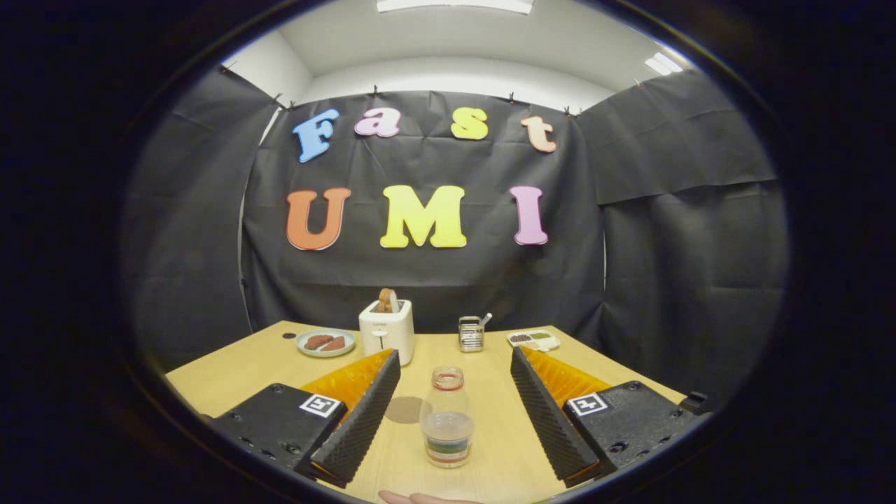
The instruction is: Take the bottle from table, then pour the juice into the cup, finally place the bottle on the coaster
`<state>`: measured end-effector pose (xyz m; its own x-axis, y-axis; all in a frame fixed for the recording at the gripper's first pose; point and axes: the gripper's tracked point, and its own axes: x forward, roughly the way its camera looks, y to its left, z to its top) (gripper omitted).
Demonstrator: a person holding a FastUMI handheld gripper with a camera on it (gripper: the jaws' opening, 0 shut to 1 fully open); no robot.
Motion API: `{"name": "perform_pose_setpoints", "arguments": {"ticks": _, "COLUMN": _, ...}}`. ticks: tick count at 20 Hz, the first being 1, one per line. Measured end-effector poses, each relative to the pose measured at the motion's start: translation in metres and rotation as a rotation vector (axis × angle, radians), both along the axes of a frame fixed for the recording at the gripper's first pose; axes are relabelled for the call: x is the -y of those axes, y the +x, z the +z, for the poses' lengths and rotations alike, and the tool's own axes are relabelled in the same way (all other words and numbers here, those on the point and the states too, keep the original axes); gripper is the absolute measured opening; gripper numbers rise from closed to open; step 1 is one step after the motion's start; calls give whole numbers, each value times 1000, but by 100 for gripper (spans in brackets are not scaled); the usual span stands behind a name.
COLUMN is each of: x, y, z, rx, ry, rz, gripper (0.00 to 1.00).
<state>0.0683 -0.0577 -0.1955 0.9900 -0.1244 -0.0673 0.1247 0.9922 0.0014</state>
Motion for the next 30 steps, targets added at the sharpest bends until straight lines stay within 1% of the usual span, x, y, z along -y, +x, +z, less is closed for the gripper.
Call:
{"name": "perform_pose_setpoints", "arguments": {"ticks": 3, "x": -2, "y": 5, "z": -18, "rx": -1, "ry": 3, "rz": 15, "gripper": 100}}
{"name": "perform_pose_setpoints", "arguments": {"ticks": 7, "x": 3, "y": 12, "z": -44, "rx": 0, "ry": -25, "rz": -3, "gripper": 100}}
{"name": "perform_pose_setpoints", "arguments": {"ticks": 10, "x": 6, "y": 20, "z": -67, "rx": -20, "ry": 5, "rz": 3, "gripper": 100}}
{"name": "perform_pose_setpoints", "arguments": {"ticks": 15, "x": 2, "y": 31, "z": -94, "rx": -50, "ry": 12, "rz": 50, "gripper": 100}}
{"name": "perform_pose_setpoints", "arguments": {"ticks": 19, "x": 4, "y": 36, "z": -113, "rx": -47, "ry": -21, "rz": 37, "gripper": 100}}
{"name": "perform_pose_setpoints", "arguments": {"ticks": 22, "x": 5, "y": 42, "z": -116, "rx": -32, "ry": -27, "rz": 19, "gripper": 100}}
{"name": "perform_pose_setpoints", "arguments": {"ticks": 24, "x": 6, "y": 49, "z": -125, "rx": -54, "ry": -41, "rz": 12, "gripper": 100}}
{"name": "perform_pose_setpoints", "arguments": {"ticks": 26, "x": 5, "y": 55, "z": -133, "rx": -91, "ry": -40, "rz": 18, "gripper": 100}}
{"name": "perform_pose_setpoints", "arguments": {"ticks": 28, "x": 7, "y": 57, "z": -130, "rx": -84, "ry": -38, "rz": 21, "gripper": 100}}
{"name": "perform_pose_setpoints", "arguments": {"ticks": 30, "x": 0, "y": 61, "z": -130, "rx": -70, "ry": -59, "rz": 41, "gripper": 97}}
